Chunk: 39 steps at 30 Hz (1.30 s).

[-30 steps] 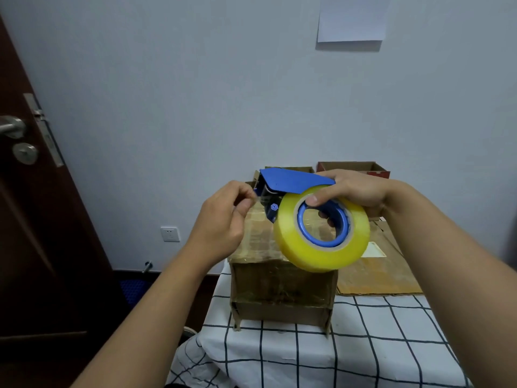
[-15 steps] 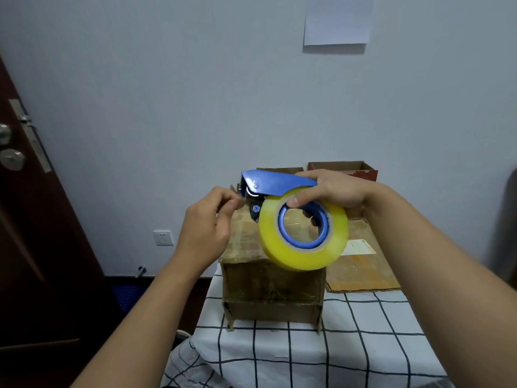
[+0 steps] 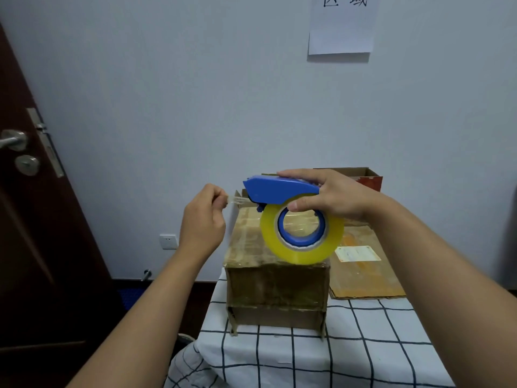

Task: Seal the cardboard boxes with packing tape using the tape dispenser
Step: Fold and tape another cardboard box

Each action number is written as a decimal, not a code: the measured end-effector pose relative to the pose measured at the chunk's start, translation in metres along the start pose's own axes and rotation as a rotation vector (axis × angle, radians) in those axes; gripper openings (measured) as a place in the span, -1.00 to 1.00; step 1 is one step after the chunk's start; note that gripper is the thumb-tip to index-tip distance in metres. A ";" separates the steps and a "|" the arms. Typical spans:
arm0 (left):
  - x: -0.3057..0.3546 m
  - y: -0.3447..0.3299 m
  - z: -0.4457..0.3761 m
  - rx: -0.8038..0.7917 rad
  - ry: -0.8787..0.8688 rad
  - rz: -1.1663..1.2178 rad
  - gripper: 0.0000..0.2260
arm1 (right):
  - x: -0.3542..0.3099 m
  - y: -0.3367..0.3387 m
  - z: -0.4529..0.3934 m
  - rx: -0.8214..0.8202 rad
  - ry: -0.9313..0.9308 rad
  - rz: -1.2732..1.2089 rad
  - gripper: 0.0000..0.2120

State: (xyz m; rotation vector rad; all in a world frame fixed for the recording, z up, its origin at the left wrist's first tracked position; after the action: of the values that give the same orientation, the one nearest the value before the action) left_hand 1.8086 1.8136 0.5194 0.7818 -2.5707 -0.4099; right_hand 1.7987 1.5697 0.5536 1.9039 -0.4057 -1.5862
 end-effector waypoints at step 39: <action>-0.014 0.030 0.012 -0.007 -0.041 -0.030 -0.84 | 0.018 -0.003 0.035 -0.121 -0.039 -0.149 -0.54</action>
State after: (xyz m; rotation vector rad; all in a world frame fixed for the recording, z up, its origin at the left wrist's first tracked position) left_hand 1.7999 1.8478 0.5167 0.8180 -2.5972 -0.4484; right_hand 1.7689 1.5526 0.5348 1.8496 -0.1820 -1.7057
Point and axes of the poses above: each hand's wrist, its own z-axis away from the middle knuckle, its own y-axis out of the back of the hand, x = y × z, the point moved 6 cm from there along -z, towards the middle knuckle, and after that the axes turned 15 degrees about -y, right-handed, at the moved point
